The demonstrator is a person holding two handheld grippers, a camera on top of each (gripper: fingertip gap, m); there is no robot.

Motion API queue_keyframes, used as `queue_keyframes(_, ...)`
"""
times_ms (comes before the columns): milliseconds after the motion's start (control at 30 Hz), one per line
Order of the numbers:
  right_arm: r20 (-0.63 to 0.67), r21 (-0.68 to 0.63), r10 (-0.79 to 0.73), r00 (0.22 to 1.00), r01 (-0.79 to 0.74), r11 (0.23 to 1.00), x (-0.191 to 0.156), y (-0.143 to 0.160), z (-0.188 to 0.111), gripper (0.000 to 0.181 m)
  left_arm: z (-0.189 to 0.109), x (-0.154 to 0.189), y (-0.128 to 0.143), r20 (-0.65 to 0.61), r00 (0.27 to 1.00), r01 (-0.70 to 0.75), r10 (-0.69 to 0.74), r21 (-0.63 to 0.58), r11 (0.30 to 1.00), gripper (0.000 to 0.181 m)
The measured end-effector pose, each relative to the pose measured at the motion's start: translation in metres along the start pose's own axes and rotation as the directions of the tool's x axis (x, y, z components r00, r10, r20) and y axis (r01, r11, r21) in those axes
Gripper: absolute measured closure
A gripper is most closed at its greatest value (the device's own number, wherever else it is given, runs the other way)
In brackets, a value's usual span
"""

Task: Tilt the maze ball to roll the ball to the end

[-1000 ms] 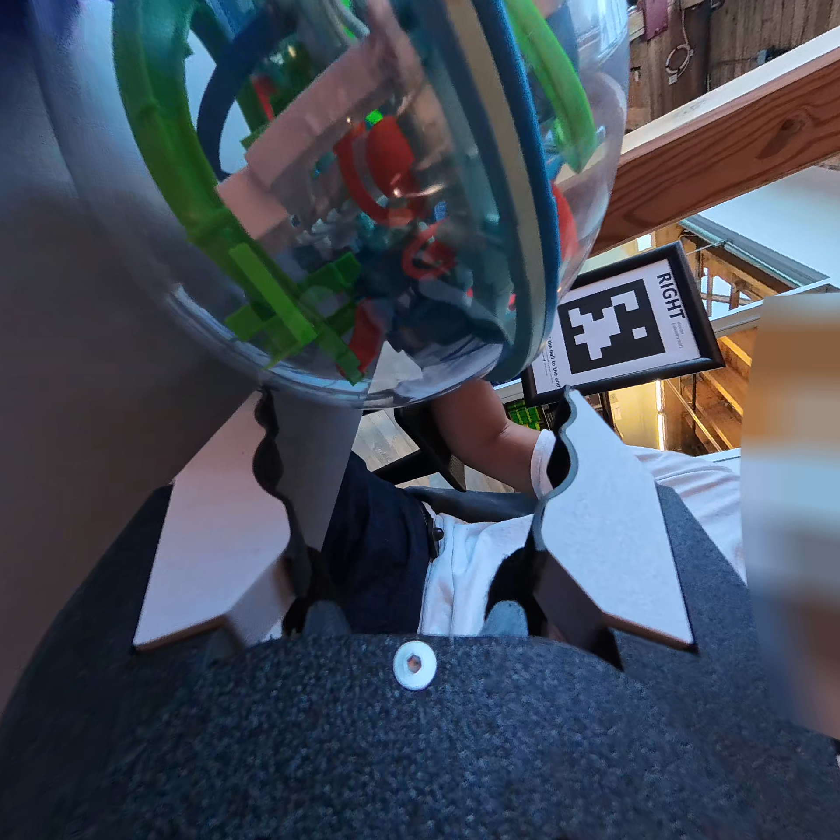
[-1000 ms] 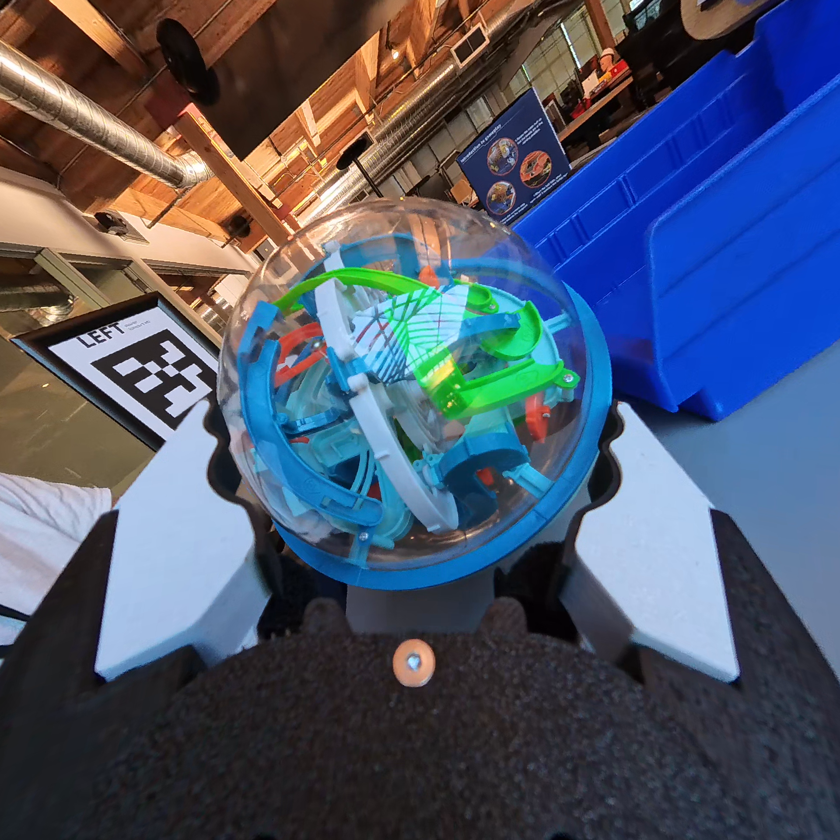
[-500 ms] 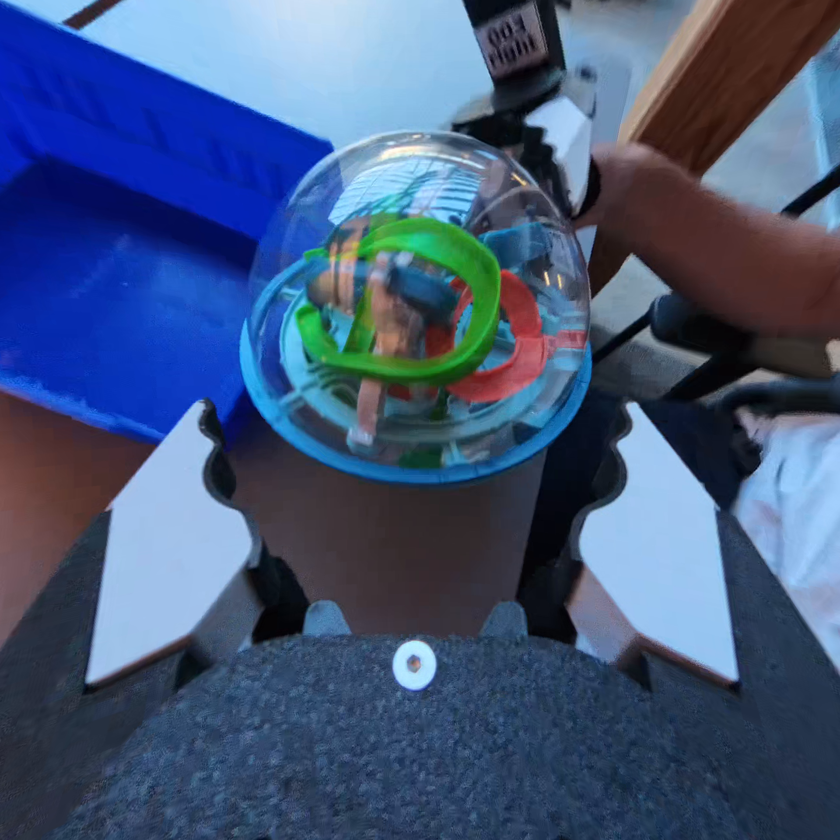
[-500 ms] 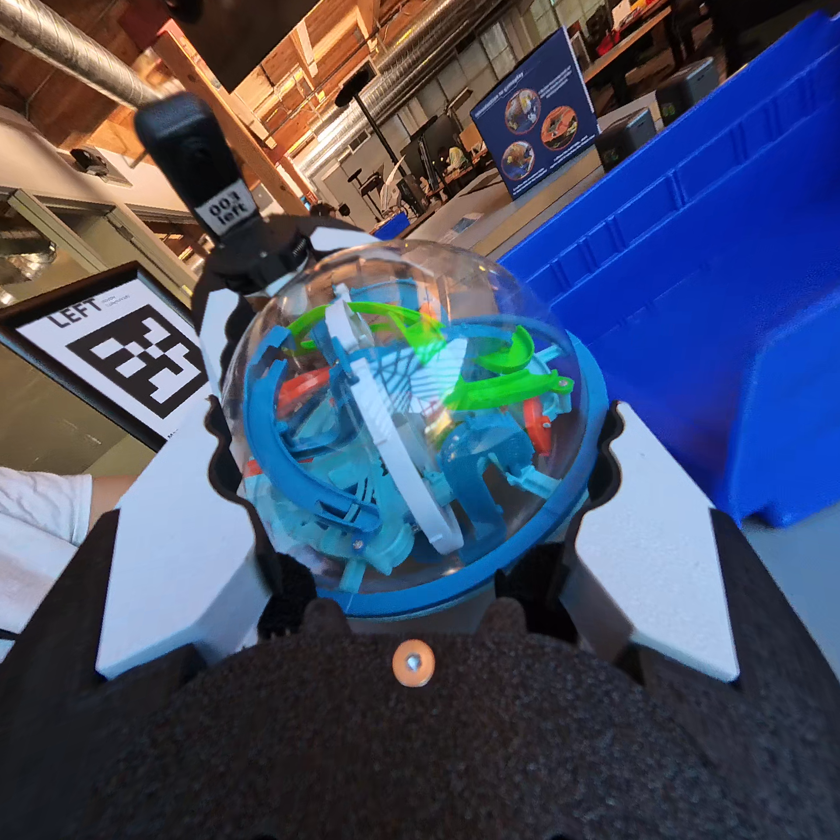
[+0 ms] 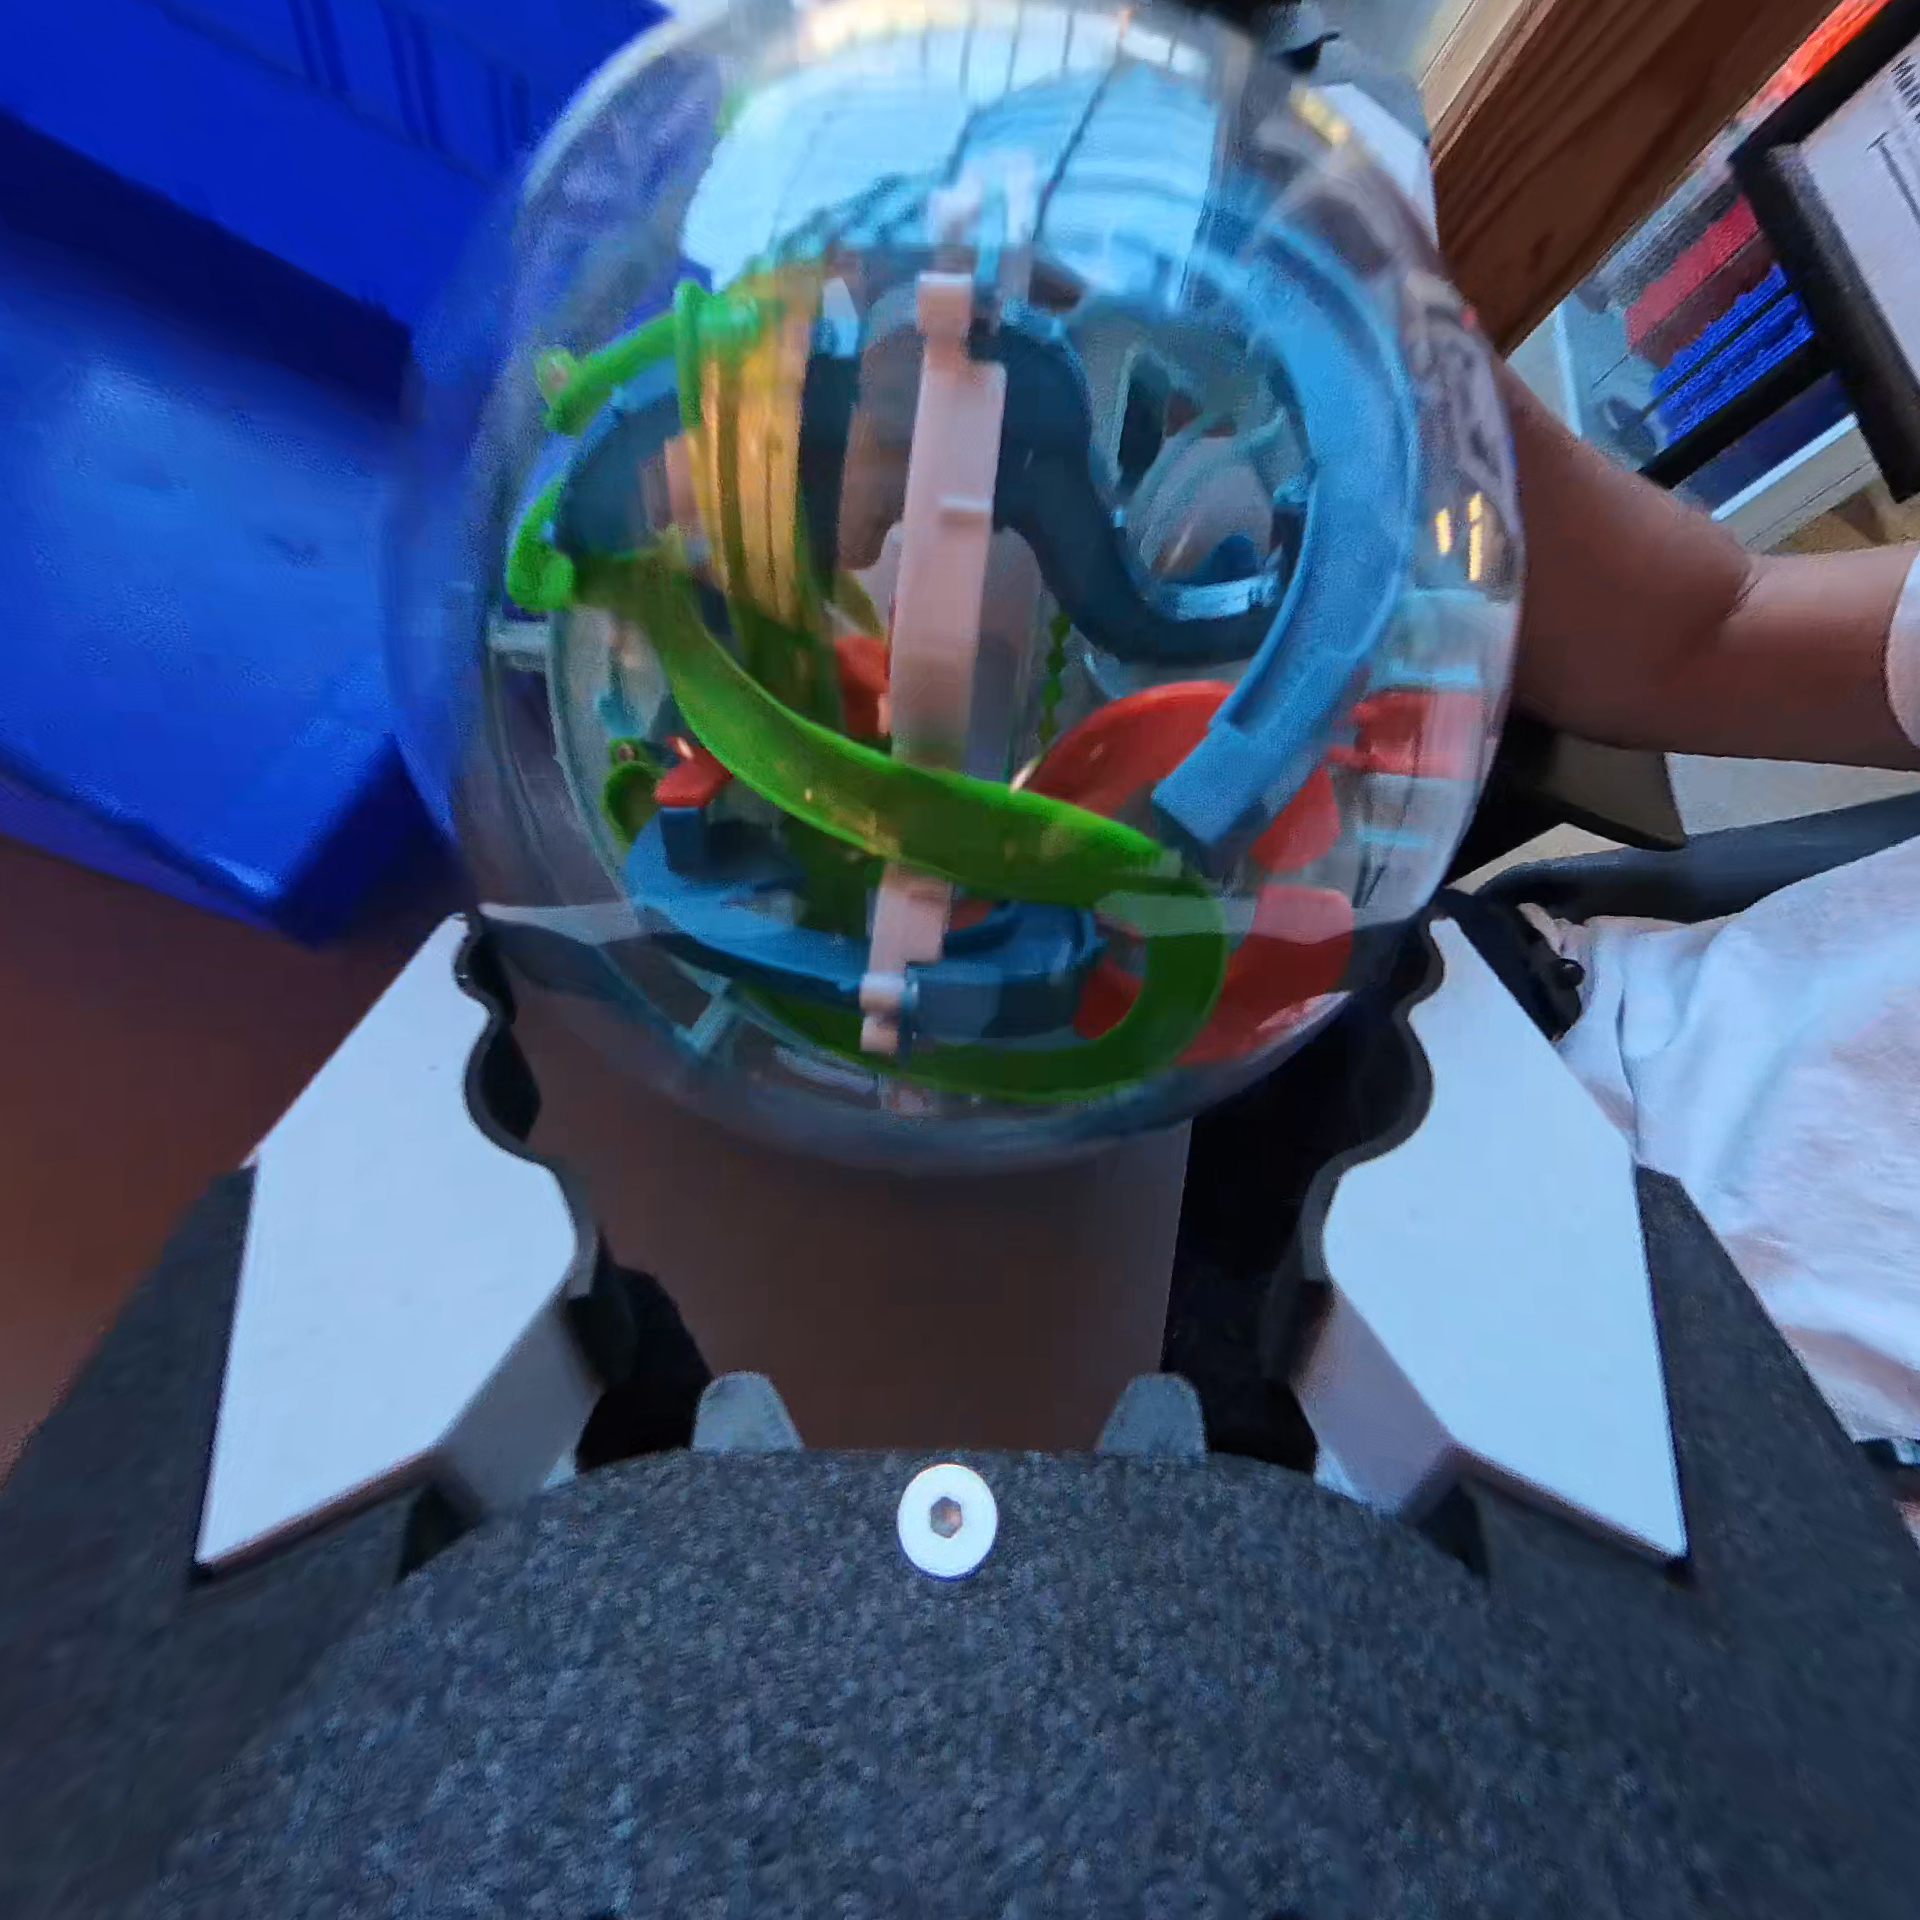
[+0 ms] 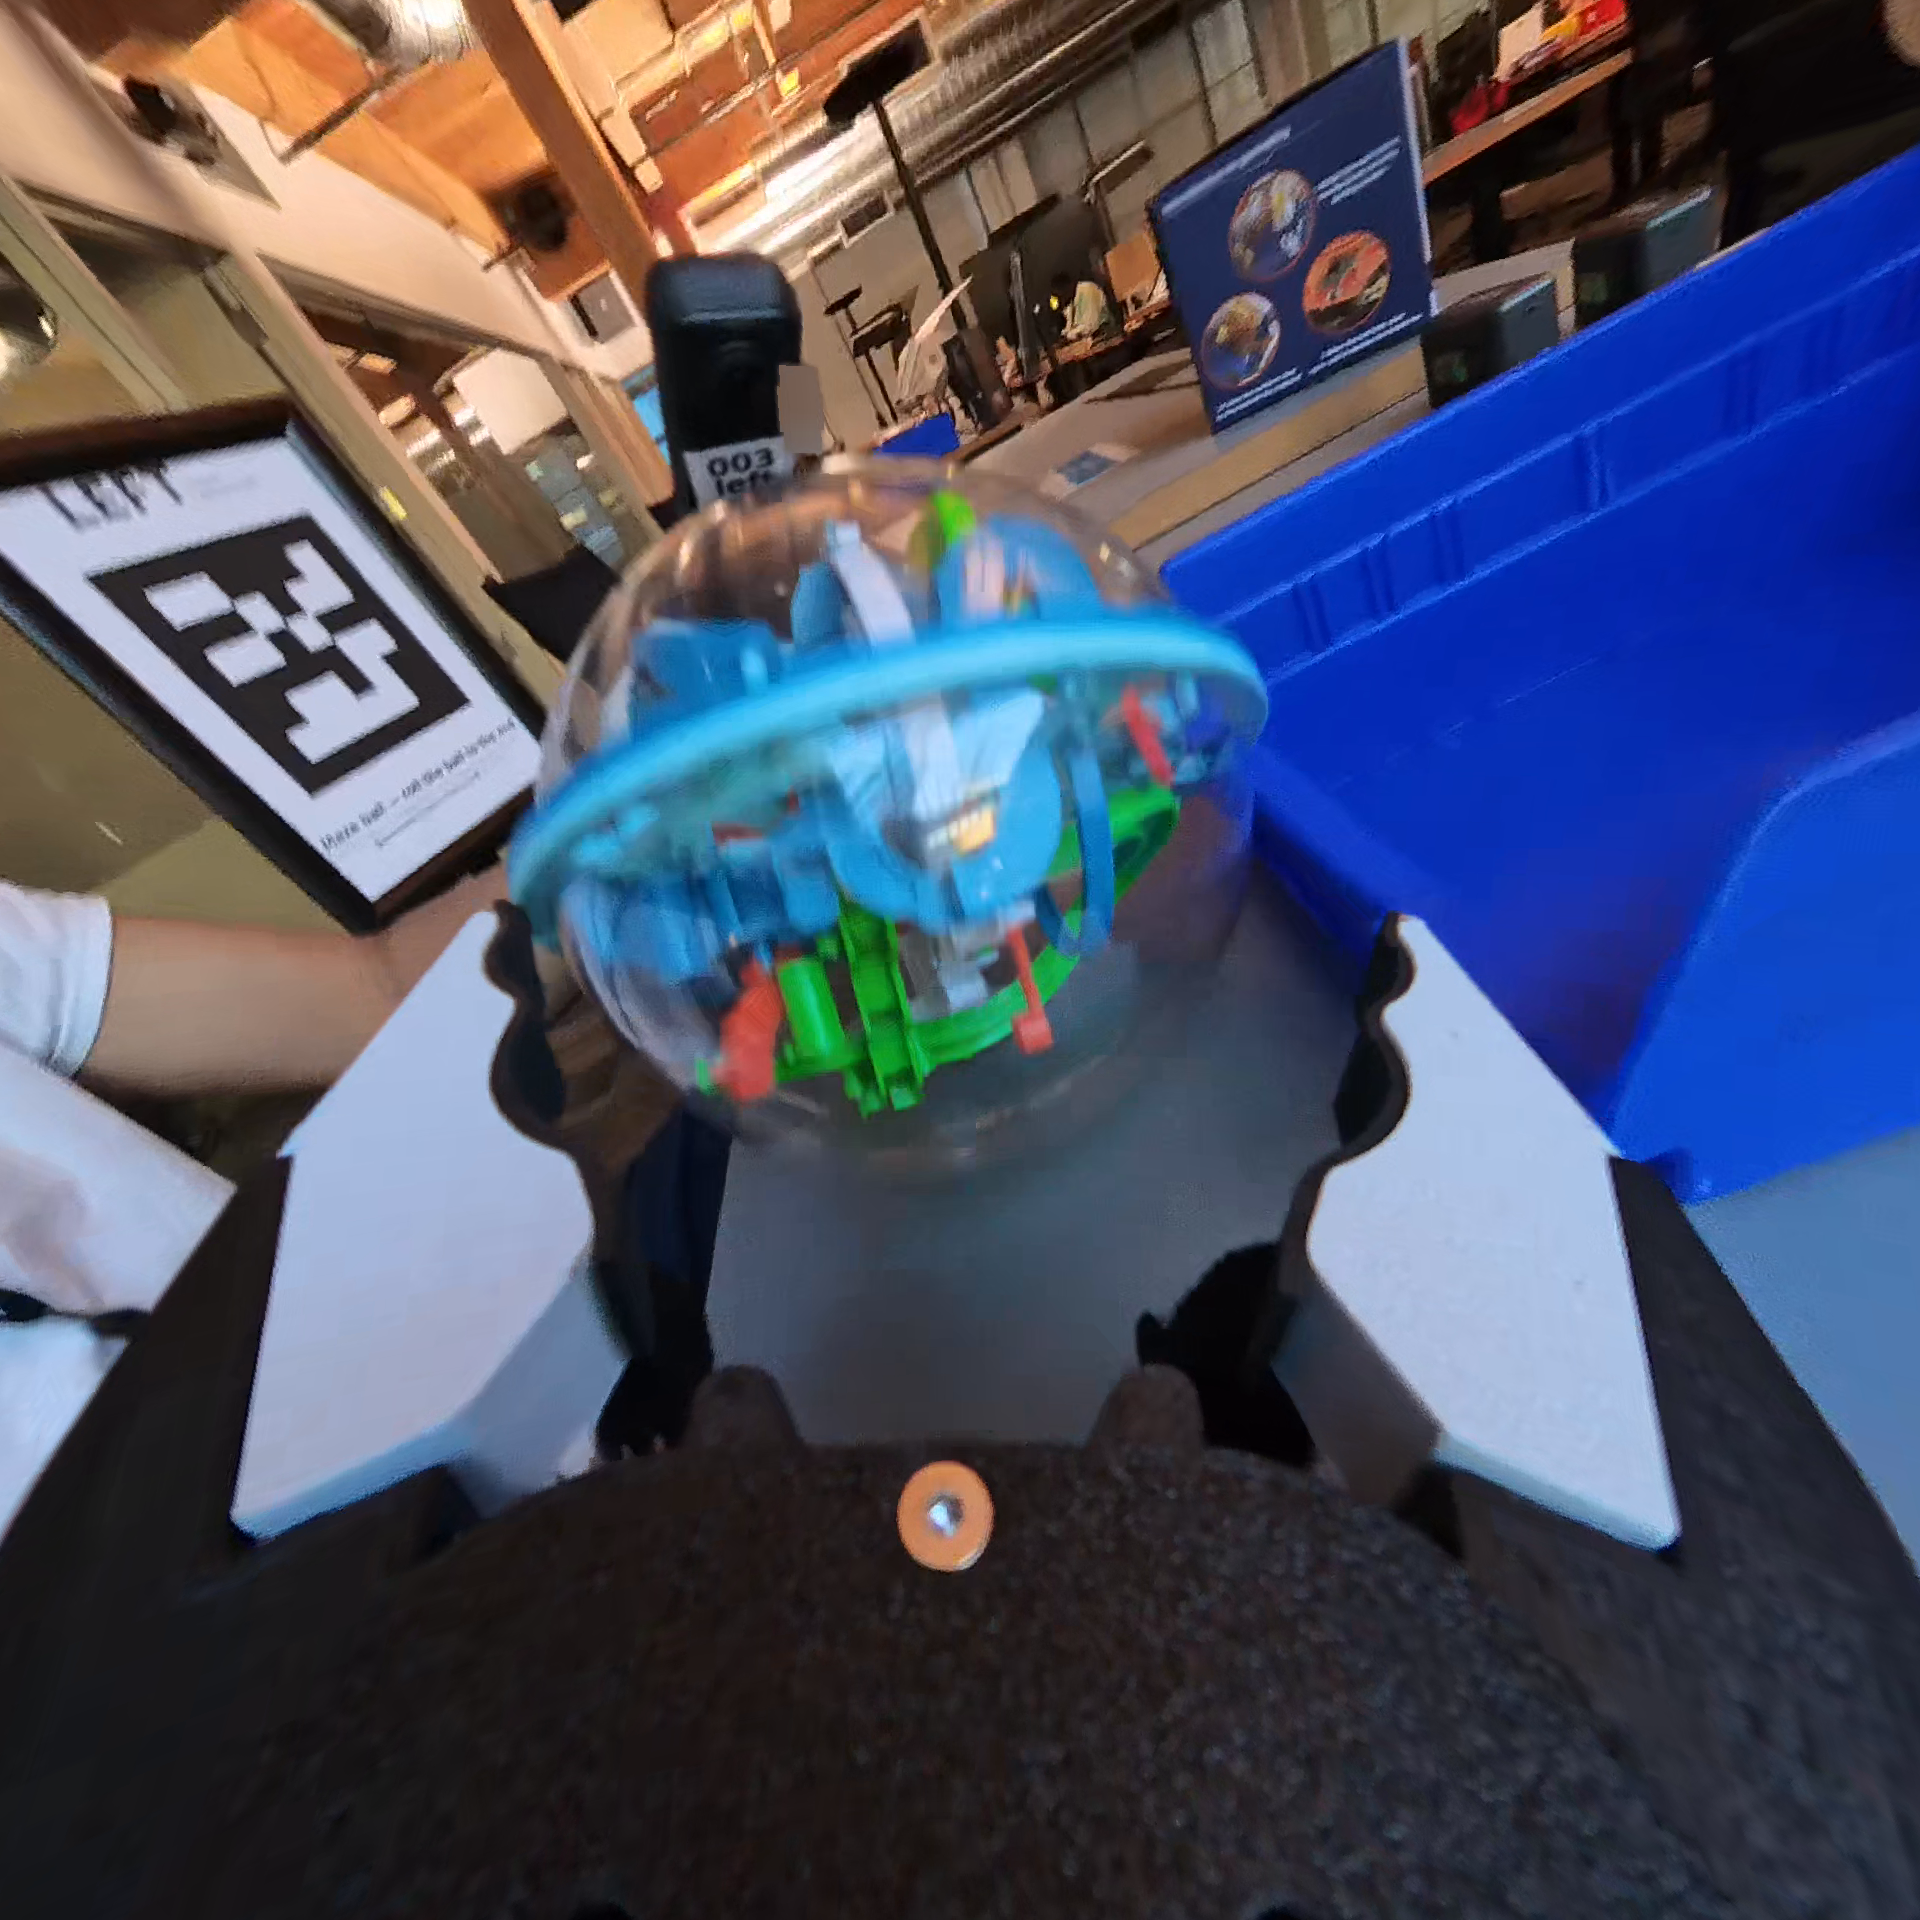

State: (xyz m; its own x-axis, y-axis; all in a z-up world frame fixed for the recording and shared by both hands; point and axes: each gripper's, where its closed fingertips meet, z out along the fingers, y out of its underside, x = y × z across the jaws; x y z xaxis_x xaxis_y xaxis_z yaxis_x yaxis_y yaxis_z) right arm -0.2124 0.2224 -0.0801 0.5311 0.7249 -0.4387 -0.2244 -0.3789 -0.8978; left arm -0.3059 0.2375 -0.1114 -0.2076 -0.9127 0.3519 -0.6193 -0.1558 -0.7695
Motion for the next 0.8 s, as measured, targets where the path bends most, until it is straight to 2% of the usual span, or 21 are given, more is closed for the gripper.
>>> queue_keyframes(67,-0.010,-0.086,-0.049,0.999,0.048,0.995,-0.001,0.025,0.008,0.029,0.004,0.003,0.013,-0.013,1.000,0.002,-0.001,0.010,1.000,0.024)
queue_keyframes(133,0.034,-0.146,-0.073,0.997,0.077,0.986,-0.011,0.035,0.020,0.028,0.008,0.005,0.021,-0.024,1.000,0.010,-0.009,0.020,1.000,0.024)
queue_keyframes(267,0.032,-0.127,-0.135,0.990,0.138,0.982,-0.018,0.034,0.037,0.027,0.013,0.007,0.024,-0.034,0.999,0.023,-0.021,0.054,0.998,0.024)
queue_keyframes(400,0.021,-0.102,-0.140,0.990,0.142,0.985,-0.023,0.026,0.037,0.027,0.016,0.011,0.026,-0.061,0.998,0.036,-0.031,0.074,0.997,0.025)
queue_keyframes(533,0.012,-0.050,-0.199,0.980,0.199,0.979,-0.034,0.006,0.037,0.027,0.032,0.022,0.038,-0.124,0.991,0.043,-0.040,0.022,0.999,0.025)
queue_keyframes(633,-0.002,-0.089,-0.188,0.982,0.187,0.978,-0.032,0.007,0.033,0.027,0.034,0.022,0.036,-0.126,0.991,0.052,-0.047,0.038,0.998,0.028)
queue_keyframes(800,0.007,-0.080,-0.174,0.985,0.174,0.982,-0.030,0.008,0.029,0.027,0.035,0.022,0.033,-0.111,0.992,0.059,-0.056,0.026,0.998,0.028)
